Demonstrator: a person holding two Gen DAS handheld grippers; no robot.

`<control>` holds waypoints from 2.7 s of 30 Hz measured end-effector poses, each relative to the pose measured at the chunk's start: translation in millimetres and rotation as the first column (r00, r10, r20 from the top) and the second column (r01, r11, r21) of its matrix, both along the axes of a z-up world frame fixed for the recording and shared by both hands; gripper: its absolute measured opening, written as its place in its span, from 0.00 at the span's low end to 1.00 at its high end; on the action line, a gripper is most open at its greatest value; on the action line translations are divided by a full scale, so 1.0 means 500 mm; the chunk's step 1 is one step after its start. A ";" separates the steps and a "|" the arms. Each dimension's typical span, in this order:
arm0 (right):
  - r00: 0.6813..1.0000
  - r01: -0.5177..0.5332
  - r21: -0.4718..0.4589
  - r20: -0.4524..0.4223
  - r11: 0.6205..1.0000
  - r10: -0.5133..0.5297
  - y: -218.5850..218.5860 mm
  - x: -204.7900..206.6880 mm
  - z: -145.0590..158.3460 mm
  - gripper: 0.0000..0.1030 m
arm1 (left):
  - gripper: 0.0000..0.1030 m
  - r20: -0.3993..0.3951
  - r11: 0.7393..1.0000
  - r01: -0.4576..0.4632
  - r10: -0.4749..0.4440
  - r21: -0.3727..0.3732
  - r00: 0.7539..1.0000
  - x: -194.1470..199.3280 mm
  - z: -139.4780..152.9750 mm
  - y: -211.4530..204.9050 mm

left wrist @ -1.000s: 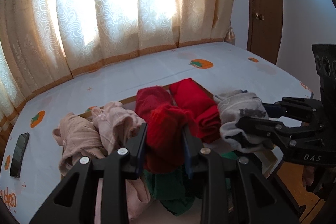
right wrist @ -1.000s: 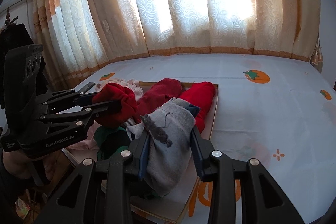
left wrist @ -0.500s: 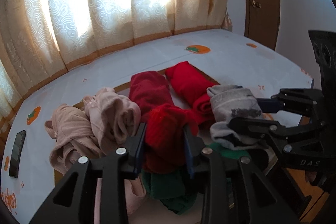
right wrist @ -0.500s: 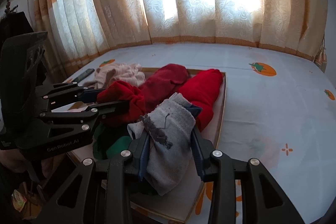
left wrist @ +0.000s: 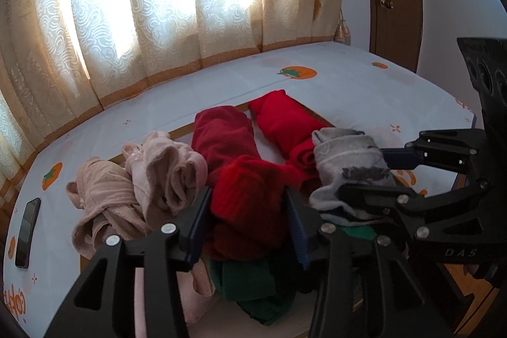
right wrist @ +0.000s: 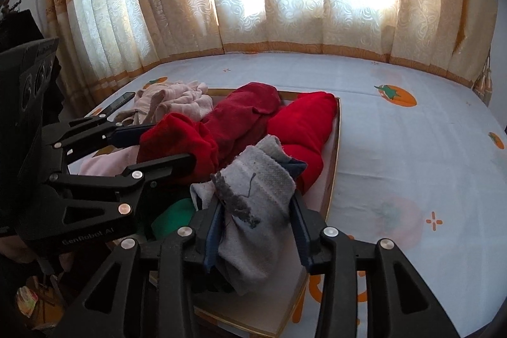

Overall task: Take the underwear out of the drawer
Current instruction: 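Lower both socks into the tray and open both tools, then pull both tools back from the tray down into the drawer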

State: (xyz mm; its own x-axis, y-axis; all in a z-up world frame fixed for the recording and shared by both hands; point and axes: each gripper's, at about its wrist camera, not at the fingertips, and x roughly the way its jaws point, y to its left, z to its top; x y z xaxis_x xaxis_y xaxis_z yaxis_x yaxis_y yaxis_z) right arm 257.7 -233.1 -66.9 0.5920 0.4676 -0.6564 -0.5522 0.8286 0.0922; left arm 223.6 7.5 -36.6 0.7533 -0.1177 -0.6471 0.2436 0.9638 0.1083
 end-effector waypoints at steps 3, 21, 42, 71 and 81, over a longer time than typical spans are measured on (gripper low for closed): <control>1.000 0.001 0.025 -0.008 1.000 -0.001 -0.006 0.000 -0.001 0.55 | 0.48 0.005 1.000 0.001 -0.001 -0.006 1.000 -0.004 0.003 0.000; 1.000 -0.002 0.035 0.009 0.999 0.001 -0.009 -0.031 0.009 0.73 | 0.66 0.053 0.999 0.004 -0.001 -0.052 0.999 -0.054 0.032 0.009; 1.000 -0.010 0.037 -0.002 0.999 0.011 -0.025 -0.095 0.003 0.76 | 0.71 0.086 0.992 0.016 -0.005 -0.128 0.996 -0.142 0.047 0.040; 0.996 -0.073 -0.014 -0.045 0.997 0.072 -0.064 -0.220 -0.034 0.77 | 0.72 -0.030 0.990 0.072 -0.076 -0.123 0.997 -0.281 -0.054 0.039; 0.985 -0.153 -0.136 -0.098 0.979 0.140 -0.066 -0.273 -0.087 0.77 | 0.72 -0.130 0.992 0.095 -0.105 -0.079 0.986 -0.309 -0.119 0.030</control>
State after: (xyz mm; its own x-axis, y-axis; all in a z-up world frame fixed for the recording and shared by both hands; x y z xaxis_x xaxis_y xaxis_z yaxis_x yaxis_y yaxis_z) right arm 121.0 -265.9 -110.4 0.4612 0.4428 -0.7689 -0.6636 0.7474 0.0324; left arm 68.9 22.6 -96.0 0.6424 -0.2385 -0.7283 0.3470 0.9379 -0.0010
